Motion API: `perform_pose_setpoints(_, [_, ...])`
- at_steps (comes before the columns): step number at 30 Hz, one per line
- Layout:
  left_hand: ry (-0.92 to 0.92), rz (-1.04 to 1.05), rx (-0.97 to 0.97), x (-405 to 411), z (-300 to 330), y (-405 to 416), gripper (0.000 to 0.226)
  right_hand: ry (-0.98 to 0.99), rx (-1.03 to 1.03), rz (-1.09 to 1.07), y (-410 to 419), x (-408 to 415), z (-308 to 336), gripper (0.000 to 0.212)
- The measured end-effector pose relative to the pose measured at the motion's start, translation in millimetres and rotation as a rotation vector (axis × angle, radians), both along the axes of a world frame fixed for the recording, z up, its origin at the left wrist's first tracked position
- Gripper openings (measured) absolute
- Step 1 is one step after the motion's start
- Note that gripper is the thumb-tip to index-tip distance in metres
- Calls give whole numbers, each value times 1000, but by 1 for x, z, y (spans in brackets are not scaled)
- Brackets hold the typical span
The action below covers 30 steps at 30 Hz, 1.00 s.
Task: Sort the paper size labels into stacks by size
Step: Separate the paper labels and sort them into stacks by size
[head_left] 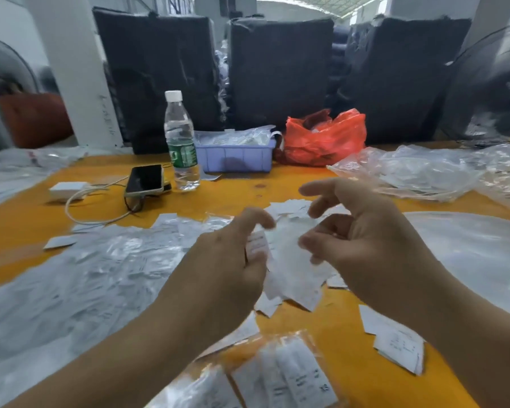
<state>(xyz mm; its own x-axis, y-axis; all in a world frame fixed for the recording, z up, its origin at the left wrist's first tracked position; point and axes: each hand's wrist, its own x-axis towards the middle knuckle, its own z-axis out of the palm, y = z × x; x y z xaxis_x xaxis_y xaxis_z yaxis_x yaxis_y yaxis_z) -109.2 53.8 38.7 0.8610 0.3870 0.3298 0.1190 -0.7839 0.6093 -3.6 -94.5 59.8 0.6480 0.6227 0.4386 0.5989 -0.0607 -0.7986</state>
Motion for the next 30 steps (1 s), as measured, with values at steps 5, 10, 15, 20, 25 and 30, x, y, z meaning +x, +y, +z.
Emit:
perform_pose_setpoints(5, [-21, -7, -370, -13, -4, 17, 26, 170, 68, 136, 27, -7, -5, 44])
perform_pose_setpoints(10, [51, -40, -546, -17, -10, 29, 40, 291, 133, 169, 34, -8, -14, 41])
perform_pose_setpoints(15, [-73, -158, -630, -19, -10, 24, 18, 329, 149, 207, 30, -10, -19, 40])
perform_pose_setpoints(20, [-32, -160, -570, -18, -13, 19, 25, 280, 94, 181, 20, -7, -23, 37])
perform_pose_setpoints(25, [-21, -120, -508, -19, -12, 21, 30, 242, 60, 142, 15, -4, -24, 38])
perform_pose_setpoints(30, [-45, -47, -468, -23, -15, 26, 18, 13, -9, 21, 13, -3, -22, 42])
